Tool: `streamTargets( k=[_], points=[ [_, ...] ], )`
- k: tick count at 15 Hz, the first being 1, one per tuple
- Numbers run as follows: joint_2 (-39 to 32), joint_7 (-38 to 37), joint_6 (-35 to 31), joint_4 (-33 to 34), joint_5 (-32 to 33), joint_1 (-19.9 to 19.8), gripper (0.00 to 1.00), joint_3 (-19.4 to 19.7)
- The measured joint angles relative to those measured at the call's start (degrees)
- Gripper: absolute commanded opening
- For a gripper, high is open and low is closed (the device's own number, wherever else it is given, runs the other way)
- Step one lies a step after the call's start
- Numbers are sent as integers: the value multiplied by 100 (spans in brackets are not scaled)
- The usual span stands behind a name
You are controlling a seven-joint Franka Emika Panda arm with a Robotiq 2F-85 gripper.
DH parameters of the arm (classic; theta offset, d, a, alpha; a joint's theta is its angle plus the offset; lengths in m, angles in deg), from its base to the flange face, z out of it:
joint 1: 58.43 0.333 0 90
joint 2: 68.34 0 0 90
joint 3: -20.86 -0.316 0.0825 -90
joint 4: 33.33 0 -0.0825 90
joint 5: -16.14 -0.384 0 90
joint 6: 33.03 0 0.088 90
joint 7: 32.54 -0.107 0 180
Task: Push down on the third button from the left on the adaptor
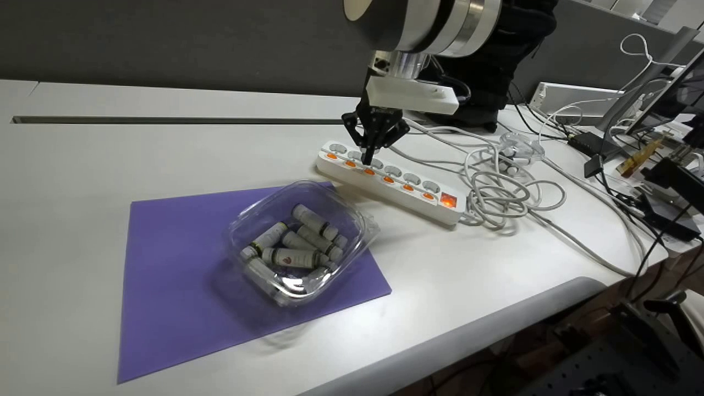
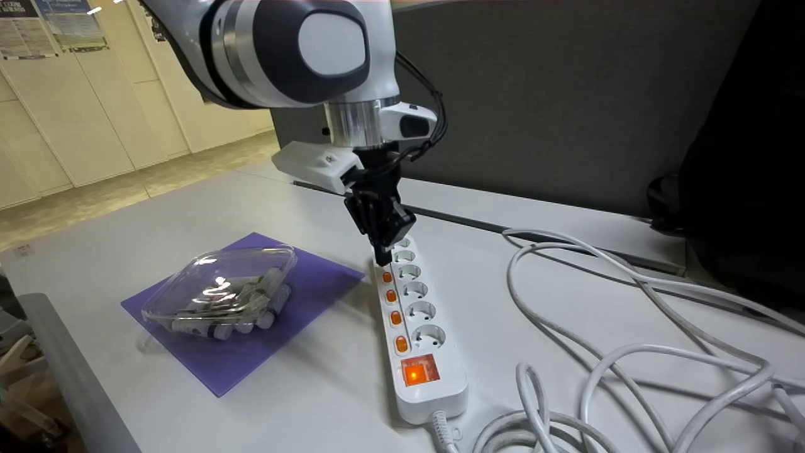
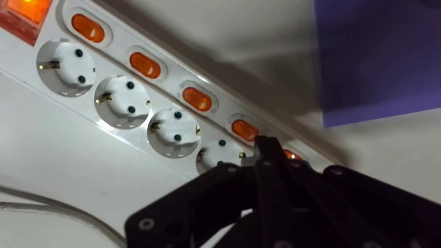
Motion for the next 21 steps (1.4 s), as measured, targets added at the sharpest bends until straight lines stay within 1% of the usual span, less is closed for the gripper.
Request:
streamTargets(
  k=[8,11,16,21],
  points=[
    [-45,-3,44,0,32,30,0,106],
    [-95,-7,44,0,55,136,0,158],
    [-145,-64,41,2,243,421,0,278],
    [-187,-66,81,27,214,457,0,285]
  ],
)
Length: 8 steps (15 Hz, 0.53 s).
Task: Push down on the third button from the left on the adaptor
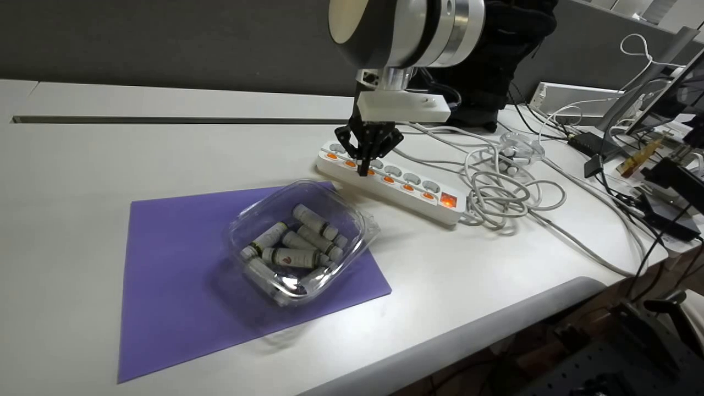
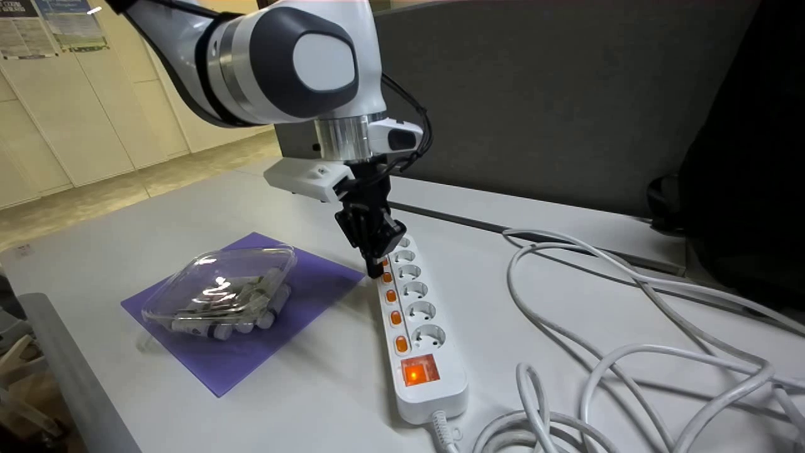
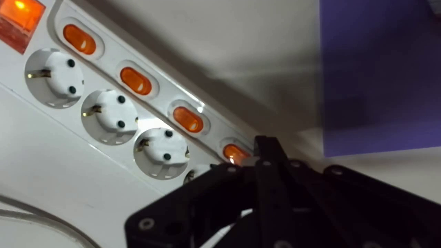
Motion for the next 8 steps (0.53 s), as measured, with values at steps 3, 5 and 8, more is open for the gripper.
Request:
streamTargets(
  k=[3,5,8],
  points=[
    [-2,4,20,10,-59,-15,0,-5],
    [-2,5,18,10,-59,-15,0,-6],
    [13,5,-90,0,-68,-17,0,-7]
  ],
)
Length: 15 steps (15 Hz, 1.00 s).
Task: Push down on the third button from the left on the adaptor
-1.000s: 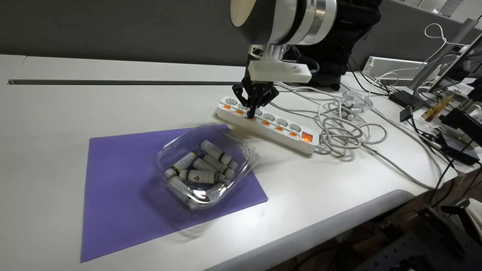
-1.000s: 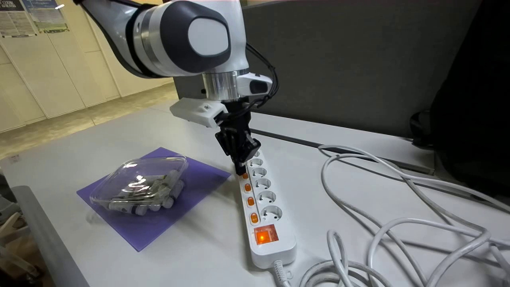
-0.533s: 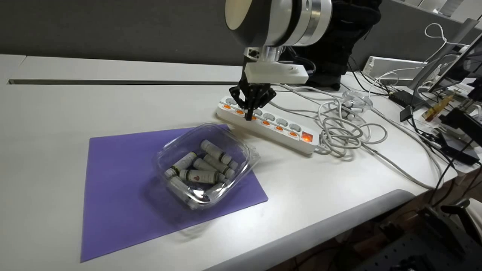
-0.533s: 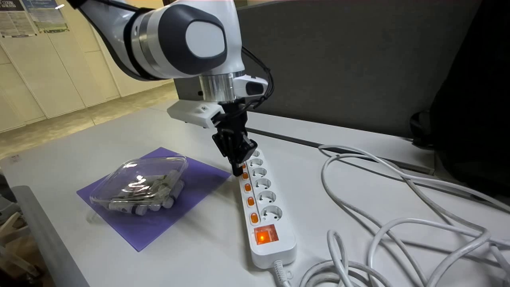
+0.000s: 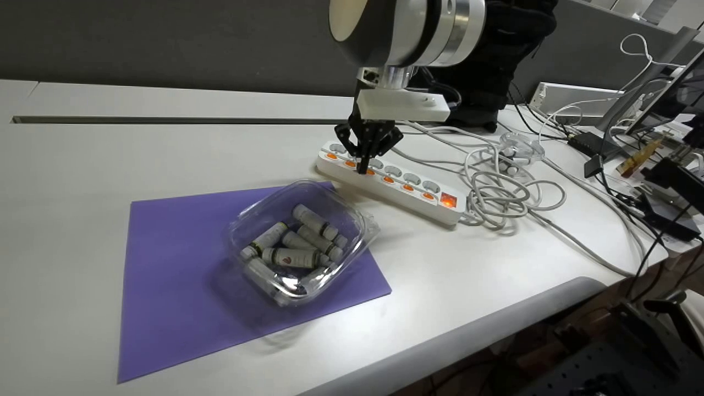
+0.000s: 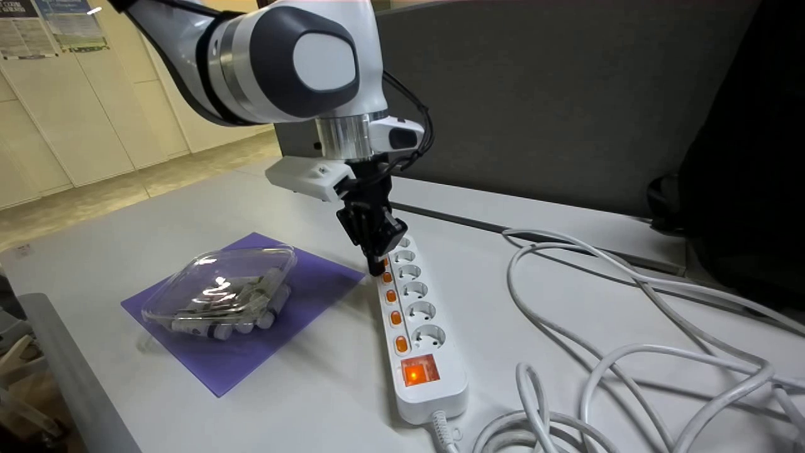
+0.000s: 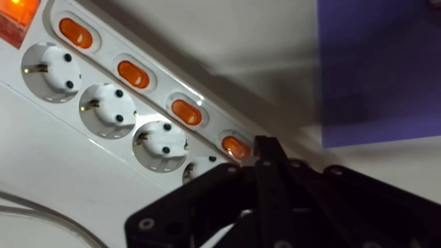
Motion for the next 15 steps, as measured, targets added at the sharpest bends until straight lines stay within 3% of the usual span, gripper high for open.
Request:
streamTargets(
  k=[15],
  points=[
    [162,6,-347,-212,-277,-209,0,-16]
  ],
)
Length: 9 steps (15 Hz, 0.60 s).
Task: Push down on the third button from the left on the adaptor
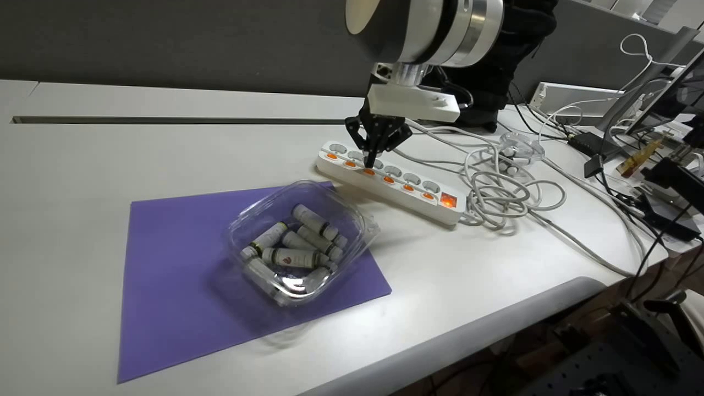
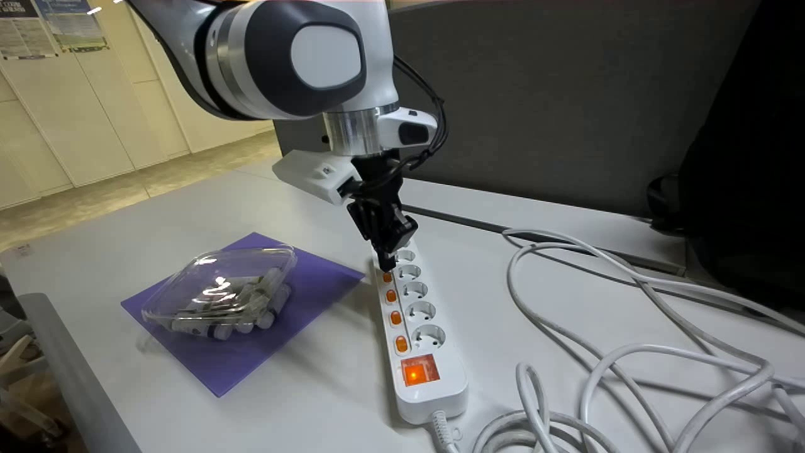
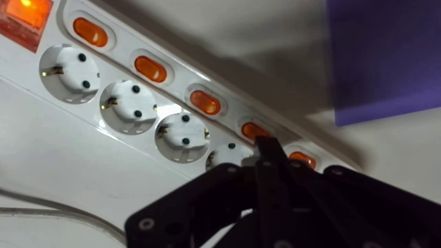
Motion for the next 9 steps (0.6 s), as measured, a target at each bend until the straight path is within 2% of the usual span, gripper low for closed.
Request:
streamTargets(
  k=[9],
  points=[
    [0,32,-67,-35,-29,-27,0,-63]
  ],
)
